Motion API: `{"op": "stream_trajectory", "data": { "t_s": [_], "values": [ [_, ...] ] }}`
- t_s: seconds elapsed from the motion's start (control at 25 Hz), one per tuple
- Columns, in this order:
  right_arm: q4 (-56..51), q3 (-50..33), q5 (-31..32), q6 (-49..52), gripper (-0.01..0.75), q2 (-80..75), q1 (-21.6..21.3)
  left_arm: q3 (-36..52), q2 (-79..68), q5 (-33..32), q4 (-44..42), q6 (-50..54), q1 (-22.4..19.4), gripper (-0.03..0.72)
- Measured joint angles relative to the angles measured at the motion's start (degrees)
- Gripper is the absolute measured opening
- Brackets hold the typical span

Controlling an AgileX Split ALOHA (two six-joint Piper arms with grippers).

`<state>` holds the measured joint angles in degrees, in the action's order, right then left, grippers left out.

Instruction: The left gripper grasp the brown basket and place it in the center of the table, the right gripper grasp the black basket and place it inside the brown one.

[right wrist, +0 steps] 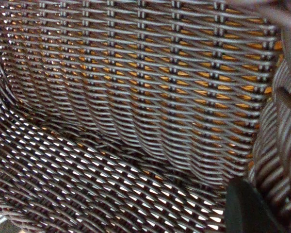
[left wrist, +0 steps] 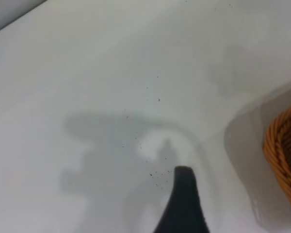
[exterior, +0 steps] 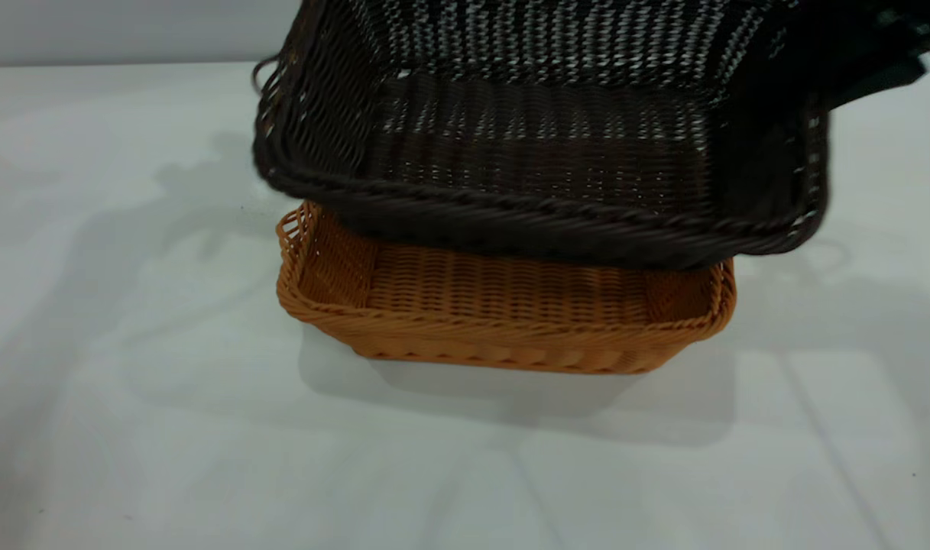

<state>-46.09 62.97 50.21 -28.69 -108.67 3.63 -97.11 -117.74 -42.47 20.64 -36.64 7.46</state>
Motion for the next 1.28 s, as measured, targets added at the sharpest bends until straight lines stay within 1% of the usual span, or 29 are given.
{"op": "stream_trajectory", "data": {
  "t_s": [0.12,0.24,0.36,0.44,0.52,0.6,0.72,0.8,0.84,0.92,1.04,1.16,1.28],
  "values": [
    [0.0,1.4,-0.46,0.11,0.079,-2.98,1.5,0.0,0.0,-0.01,0.0,0.0,0.0,0.527],
    [-0.33,1.74,-1.73,0.15,0.083,-4.97,1.7,0.0,0.0,-0.01,0.0,0.0,0.0,0.527],
    [-0.45,1.74,-3.2,1.05,0.116,-5.99,1.7,0.0,0.0,-0.01,0.0,0.0,0.0,0.527],
    [-1.12,1.79,-3.31,0.99,0.172,-6.23,1.7,0.0,0.0,-0.01,0.04,0.0,0.0,0.527],
    [-2.01,1.86,-3.25,0.46,0.26,-6.23,1.7,0.0,0.0,-0.01,0.04,0.0,0.0,0.527],
    [-2.11,2.04,-3.27,0.08,0.381,-6.28,1.7,0.0,0.0,0.04,0.11,0.0,0.0,0.527],
    [-2.16,3.06,-3.22,-1.65,0.525,-6.22,1.59,0.0,0.0,0.4,0.15,0.0,0.0,0.527],
    [-1.39,4.11,-3.22,-2.7,0.591,-5.62,1.38,0.0,0.2,0.63,0.15,0.0,0.0,0.527],
    [-0.64,4.84,-3.07,-2.84,0.611,-4.68,1.07,0.0,0.62,0.62,0.15,0.0,0.0,0.527],
    [0.81,6.46,-2.39,-2.91,0.629,-1.97,-0.13,0.0,2.55,0.03,-0.07,0.11,0.0,0.527],
    [2.94,8.79,-1.03,-2.97,0.622,5.01,-2.36,0.0,7.82,-1.88,-0.44,0.36,0.0,0.527],
    [4.48,9.75,0.77,-4.25,0.592,15.18,-4.38,0.0,14.43,-6.37,-1.55,1.94,0.0,0.527],
    [5.11,9.75,3.03,-5.29,0.571,27.49,-4.83,0.0,20.95,-12.03,-3.14,5.76,0.0,0.527]
  ]
}}
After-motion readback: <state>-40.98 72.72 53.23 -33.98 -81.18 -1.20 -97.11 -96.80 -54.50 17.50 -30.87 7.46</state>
